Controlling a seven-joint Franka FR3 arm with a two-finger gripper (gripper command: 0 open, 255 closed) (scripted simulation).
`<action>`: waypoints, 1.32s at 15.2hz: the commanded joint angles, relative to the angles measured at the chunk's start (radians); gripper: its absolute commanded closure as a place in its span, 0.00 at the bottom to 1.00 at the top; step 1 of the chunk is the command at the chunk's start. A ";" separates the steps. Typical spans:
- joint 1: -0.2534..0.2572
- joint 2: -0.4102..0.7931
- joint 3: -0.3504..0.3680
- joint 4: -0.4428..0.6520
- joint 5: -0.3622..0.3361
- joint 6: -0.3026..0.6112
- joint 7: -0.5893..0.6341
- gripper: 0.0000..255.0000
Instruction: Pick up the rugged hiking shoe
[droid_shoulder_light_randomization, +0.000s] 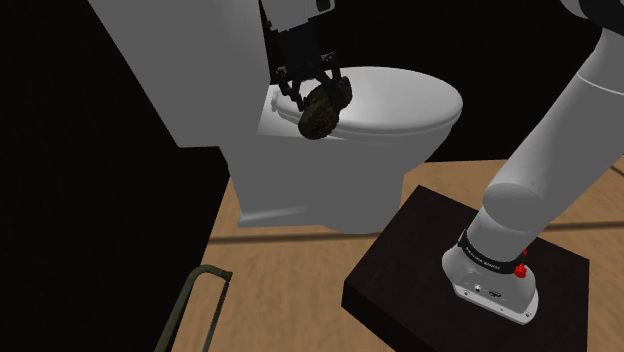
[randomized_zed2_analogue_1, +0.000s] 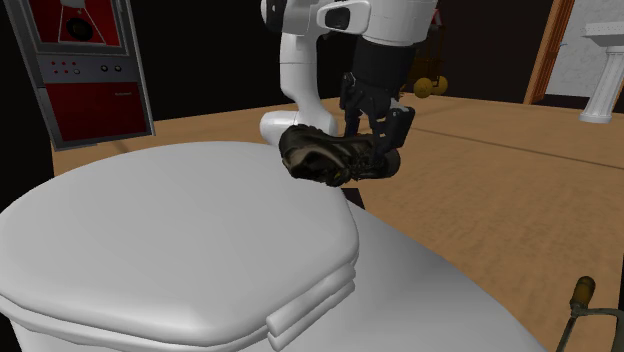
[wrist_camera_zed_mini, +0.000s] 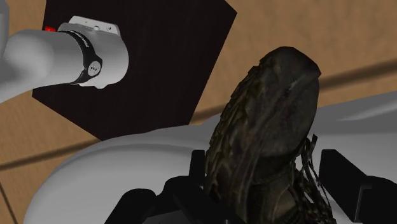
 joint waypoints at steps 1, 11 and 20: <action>0.000 0.000 0.000 -0.003 0.001 0.002 0.000 1.00; 0.001 0.010 0.001 0.045 -0.003 -0.038 0.003 1.00; 0.005 0.046 0.007 0.206 -0.017 -0.168 0.017 1.00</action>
